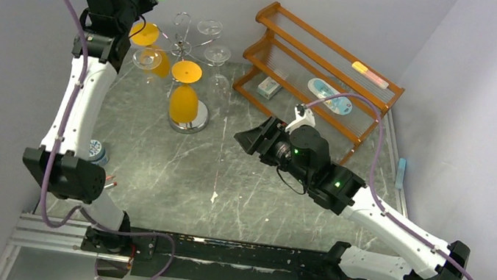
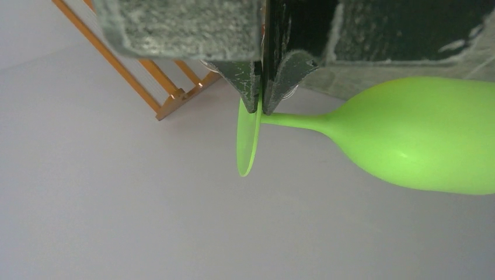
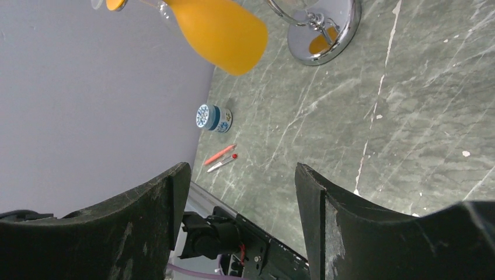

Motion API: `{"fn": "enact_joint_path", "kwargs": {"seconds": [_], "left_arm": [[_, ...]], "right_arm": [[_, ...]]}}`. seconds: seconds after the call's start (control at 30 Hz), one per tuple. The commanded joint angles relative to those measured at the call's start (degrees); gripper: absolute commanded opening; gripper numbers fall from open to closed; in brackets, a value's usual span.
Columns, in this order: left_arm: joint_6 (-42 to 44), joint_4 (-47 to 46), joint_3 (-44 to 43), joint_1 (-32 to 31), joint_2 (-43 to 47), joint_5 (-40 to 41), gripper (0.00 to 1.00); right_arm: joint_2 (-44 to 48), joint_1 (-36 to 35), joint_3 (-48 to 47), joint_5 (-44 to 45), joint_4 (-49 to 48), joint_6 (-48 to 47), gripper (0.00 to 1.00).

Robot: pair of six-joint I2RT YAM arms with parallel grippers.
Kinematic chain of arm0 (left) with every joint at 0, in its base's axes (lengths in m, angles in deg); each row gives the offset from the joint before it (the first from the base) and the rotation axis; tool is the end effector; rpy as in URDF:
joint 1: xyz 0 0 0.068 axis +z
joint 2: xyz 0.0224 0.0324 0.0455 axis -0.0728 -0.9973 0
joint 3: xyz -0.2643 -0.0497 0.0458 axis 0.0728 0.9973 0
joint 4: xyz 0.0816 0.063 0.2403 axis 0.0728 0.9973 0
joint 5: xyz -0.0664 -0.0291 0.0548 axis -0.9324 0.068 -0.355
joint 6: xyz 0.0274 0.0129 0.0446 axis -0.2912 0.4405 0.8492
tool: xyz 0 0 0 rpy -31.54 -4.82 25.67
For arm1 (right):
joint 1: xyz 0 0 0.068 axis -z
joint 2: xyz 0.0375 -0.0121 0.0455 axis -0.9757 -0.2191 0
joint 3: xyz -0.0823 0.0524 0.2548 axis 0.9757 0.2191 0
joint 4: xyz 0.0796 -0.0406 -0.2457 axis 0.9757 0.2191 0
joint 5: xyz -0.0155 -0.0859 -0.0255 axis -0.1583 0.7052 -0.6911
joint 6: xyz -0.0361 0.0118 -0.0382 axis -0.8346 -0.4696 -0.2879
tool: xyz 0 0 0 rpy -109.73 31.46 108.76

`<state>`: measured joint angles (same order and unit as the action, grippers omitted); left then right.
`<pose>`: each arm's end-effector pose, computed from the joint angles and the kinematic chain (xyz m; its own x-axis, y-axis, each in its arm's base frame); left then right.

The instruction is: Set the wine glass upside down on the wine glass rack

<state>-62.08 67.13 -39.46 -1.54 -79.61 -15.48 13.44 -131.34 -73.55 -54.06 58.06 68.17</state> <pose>0.3396 -0.0282 0.5183 0.0829 -0.4891 -0.8683 -0.0238 0.8701 -0.4924 0.1507 0.1942 0.3569 -0.6485 0.4683 -0.6001 -0.2400 0.6224 0.7450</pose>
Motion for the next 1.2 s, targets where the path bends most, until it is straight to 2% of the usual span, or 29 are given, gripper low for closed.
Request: {"fn": "enact_joint_path", "kwargs": {"seconds": [0.0,0.13,0.3,0.73,0.9,1.17], "left_arm": [[-8.9,-7.1,0.1,3.3,-4.0,-16.7,0.05],[-14.0,-10.1,2.4,5.2,-6.0,-23.8,0.05],[-19.7,-11.4,6.7,5.5,-5.1,-27.0,0.05],[-30.9,-4.7,9.7,6.9,-3.3,-26.4,0.05],[-33.8,-5.8,12.3,6.9,-1.9,-26.3,0.05],[-35.9,-8.6,13.7,6.9,-1.5,-30.7,0.05]], "right_arm": [[0.7,0.4,0.5,1.2,1.1,-0.5,0.70],[1.3,0.5,0.7,1.7,1.7,-0.4,0.70],[1.6,0.6,0.8,2.1,2.3,-0.2,0.69],[2.3,0.6,1.5,1.9,2.4,0.7,0.68],[3.0,0.6,1.9,2.1,2.7,0.9,0.68],[3.3,0.5,2.3,2.2,2.8,1.1,0.68]]}}
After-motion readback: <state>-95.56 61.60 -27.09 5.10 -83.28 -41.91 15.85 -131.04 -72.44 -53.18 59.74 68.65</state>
